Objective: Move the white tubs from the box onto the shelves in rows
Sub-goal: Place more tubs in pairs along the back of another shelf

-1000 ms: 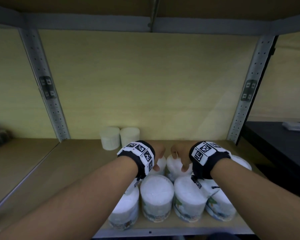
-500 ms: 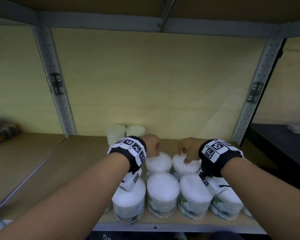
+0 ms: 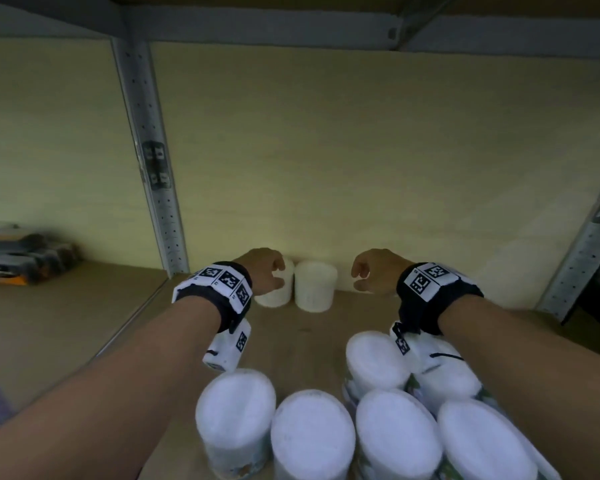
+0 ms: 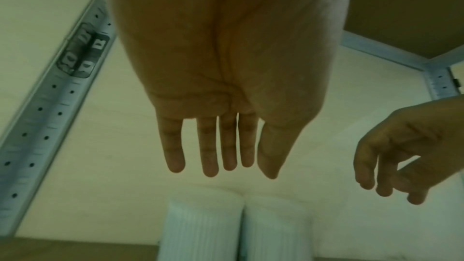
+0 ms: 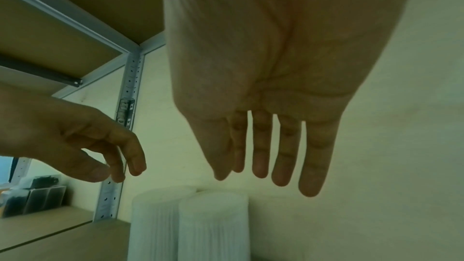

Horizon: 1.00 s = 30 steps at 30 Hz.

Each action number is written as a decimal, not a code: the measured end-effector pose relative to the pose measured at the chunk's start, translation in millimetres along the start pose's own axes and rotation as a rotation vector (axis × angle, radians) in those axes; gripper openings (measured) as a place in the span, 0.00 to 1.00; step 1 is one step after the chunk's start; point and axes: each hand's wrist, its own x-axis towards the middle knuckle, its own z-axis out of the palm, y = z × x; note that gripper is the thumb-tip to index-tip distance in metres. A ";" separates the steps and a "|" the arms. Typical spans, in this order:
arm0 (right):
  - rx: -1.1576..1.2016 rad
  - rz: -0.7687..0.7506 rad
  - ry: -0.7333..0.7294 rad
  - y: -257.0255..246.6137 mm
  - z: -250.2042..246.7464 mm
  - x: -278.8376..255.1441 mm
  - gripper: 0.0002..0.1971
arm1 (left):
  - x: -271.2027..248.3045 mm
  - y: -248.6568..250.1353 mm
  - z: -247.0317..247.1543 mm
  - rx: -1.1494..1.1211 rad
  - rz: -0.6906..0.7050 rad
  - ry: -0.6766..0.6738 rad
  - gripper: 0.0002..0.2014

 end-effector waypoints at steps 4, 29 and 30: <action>-0.042 -0.020 -0.030 -20.8 6.3 38.3 0.16 | 22.0 -25.4 -2.1 -0.005 -0.035 -0.008 0.23; -0.359 -0.055 -0.192 -53.1 25.5 102.3 0.23 | 67.8 -45.8 28.7 -0.016 -0.024 0.016 0.25; -0.339 -0.058 -0.202 -53.6 24.4 101.0 0.24 | 67.5 -45.8 29.2 -0.016 -0.023 0.013 0.25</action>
